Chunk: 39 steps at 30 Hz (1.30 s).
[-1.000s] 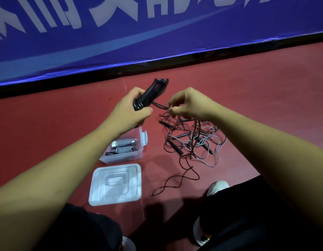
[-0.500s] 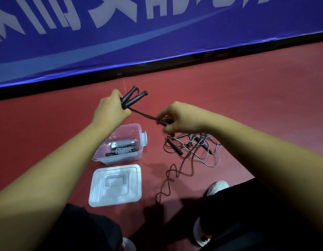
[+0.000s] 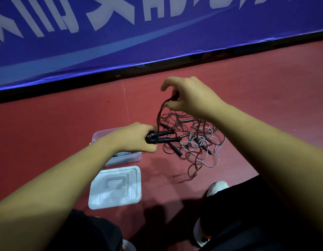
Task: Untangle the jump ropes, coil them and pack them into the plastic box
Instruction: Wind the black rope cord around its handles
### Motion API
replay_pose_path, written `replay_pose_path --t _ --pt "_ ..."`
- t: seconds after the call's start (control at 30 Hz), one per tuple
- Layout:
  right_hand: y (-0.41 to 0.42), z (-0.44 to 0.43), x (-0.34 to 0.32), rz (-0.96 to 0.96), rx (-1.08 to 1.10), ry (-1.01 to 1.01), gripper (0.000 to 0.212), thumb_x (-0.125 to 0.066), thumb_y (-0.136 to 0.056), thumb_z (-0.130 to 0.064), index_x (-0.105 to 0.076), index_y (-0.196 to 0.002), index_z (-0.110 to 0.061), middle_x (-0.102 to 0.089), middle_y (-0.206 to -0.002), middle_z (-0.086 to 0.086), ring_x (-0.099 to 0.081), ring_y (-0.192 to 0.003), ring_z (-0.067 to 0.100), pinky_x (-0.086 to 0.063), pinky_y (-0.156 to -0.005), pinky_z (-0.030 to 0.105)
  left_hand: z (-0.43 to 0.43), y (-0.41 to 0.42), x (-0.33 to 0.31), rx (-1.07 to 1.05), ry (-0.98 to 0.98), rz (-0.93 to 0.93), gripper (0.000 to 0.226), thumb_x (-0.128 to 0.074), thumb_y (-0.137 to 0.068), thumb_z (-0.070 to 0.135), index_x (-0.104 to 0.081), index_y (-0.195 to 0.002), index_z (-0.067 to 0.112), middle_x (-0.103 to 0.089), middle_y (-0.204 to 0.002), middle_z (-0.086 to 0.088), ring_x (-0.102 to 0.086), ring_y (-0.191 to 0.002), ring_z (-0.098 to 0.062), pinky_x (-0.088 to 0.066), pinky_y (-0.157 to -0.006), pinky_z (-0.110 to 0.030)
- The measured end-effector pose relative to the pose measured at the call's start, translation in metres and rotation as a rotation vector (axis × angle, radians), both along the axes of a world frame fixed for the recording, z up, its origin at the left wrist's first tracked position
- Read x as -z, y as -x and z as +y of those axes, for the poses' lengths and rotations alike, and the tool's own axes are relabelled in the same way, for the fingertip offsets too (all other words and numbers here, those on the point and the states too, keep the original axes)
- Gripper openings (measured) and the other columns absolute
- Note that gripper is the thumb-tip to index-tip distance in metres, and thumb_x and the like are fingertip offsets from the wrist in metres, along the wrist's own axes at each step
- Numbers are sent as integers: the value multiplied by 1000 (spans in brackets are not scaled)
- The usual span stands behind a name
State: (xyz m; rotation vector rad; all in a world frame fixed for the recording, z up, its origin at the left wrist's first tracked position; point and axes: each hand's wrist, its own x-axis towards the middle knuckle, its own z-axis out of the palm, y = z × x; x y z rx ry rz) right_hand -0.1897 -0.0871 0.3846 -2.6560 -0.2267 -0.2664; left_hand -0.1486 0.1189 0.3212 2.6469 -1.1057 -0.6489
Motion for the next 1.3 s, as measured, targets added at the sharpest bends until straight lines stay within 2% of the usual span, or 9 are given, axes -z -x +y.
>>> replay_pose_path --t 0.23,0.33,0.43,0.53,0.73,0.93,1.07,1.17,1.3 --pt "-8 -9 13 75 47 -58 36 -76 -78 -28 -65 -111 -24 -64 -83 -3 -61 -77 17 -53 -73 33 -3 15 -16 -3 323 139 20 -72 -77 21 -57 -88 28 -57 -65 10 -50 -57 -4 -40 -57 -21" --pt "-11 -14 15 76 86 -129 12 -76 -81 -24 -72 -91 -19 -67 -74 -3 -64 -68 12 -51 -65 27 -2 11 -22 -155 499 163 45 -69 -73 36 -51 -113 29 -60 -76 6 -53 -59 -7 -44 -59 -25" --pt "-8 -18 17 194 59 -231 6 -75 -85 -23 -73 -89 -19 -68 -67 -3 -56 -48 -1 -41 -47 17 1 6 -28 -214 734 397 64 -69 -77 23 -44 -134 37 -57 -72 -1 -50 -48 -10 -41 -45 -23" --pt "-7 -19 21 346 28 -342 12 -72 -88 -30 -76 -92 -20 -68 -63 -2 -48 -43 3 -39 -44 16 2 2 -30 -275 863 440 54 -68 -77 14 -55 -126 31 -54 -66 -3 -46 -45 -15 -35 -41 -20" --pt "-3 -14 29 511 -34 -342 8 -65 -95 -18 -68 -101 -21 -69 -67 -2 -63 -56 9 -54 -58 25 7 -14 -35 -477 902 212 34 -68 -86 1 -56 -103 28 -54 -67 7 -45 -43 -14 -36 -44 -23" --pt "4 5 22 469 -11 -451 10 -58 -98 -26 -60 -95 -16 -55 -62 -4 -44 -47 8 -38 -48 24 23 -40 -41 -652 844 -50 28 -65 -64 21 -50 -87 27 -55 -74 2 -47 -57 -20 -39 -55 -31" --pt "14 21 5 416 -186 -369 15 -61 -96 -25 -68 -93 -11 -55 -62 -6 -42 -49 5 -36 -50 20 34 -47 -37 -646 562 -293 28 -71 -73 13 -57 -96 17 -60 -85 0 -53 -75 -24 -35 -65 -30" --pt "16 29 -1 331 -257 -280 17 -64 -93 -20 -68 -85 -6 -49 -59 -5 -36 -50 3 -32 -50 19 30 -42 -31 -570 415 -328 29 -71 -75 12 -58 -101 15 -61 -87 -3 -55 -78 -26 -36 -67 -29" --pt "13 28 -2 32 -236 -107 11 -62 -86 -13 -71 -80 -10 -50 -58 6 -38 -53 14 -29 -49 21 23 -33 -15 -408 190 -263 25 -71 -76 19 -57 -96 21 -65 -85 -7 -60 -77 -30 -42 -64 -32"
